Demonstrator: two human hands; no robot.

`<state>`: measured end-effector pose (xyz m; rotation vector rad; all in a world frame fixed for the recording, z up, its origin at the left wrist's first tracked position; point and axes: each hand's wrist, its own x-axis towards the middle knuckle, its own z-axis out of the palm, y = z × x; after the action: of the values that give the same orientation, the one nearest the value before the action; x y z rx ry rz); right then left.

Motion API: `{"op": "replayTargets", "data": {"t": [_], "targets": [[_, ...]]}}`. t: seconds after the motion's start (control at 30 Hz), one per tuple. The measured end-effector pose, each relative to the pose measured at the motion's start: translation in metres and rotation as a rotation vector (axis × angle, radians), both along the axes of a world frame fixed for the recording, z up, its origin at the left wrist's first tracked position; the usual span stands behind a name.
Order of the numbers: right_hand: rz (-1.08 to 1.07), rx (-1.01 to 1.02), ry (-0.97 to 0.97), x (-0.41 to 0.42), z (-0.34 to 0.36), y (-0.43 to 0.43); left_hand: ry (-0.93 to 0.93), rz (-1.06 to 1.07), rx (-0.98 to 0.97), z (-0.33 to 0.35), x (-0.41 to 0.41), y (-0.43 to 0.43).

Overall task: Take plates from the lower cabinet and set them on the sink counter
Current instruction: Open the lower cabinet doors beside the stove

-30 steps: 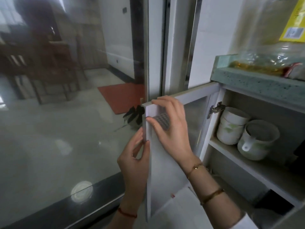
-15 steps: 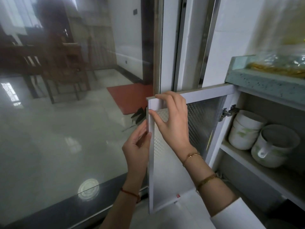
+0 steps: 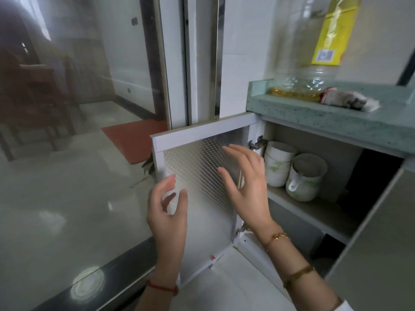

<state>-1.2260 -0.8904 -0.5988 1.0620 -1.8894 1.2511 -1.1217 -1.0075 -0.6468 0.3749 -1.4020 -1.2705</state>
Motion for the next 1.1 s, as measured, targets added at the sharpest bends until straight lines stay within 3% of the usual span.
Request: {"op": "replayTargets", "data": {"t": [0.23, 0.5, 0.83, 1.1], "targets": [[-0.270, -0.019, -0.018, 0.013, 0.002, 0.093, -0.111, -0.692, -0.025, 0.023, -0.033, 0.078], [-0.631, -0.042, -0.026, 0.013, 0.003, 0.177, -0.254, -1.155, -0.075, 0.026, -0.099, 0.148], [-0.990, -0.009, -0.035, -0.008, 0.017, 0.228, -0.349, -1.388, -0.261, 0.054, -0.193, 0.232], [-1.086, 0.064, -0.115, -0.027, 0.031, 0.224, -0.321, -1.499, -0.199, 0.054, -0.218, 0.255]]}}
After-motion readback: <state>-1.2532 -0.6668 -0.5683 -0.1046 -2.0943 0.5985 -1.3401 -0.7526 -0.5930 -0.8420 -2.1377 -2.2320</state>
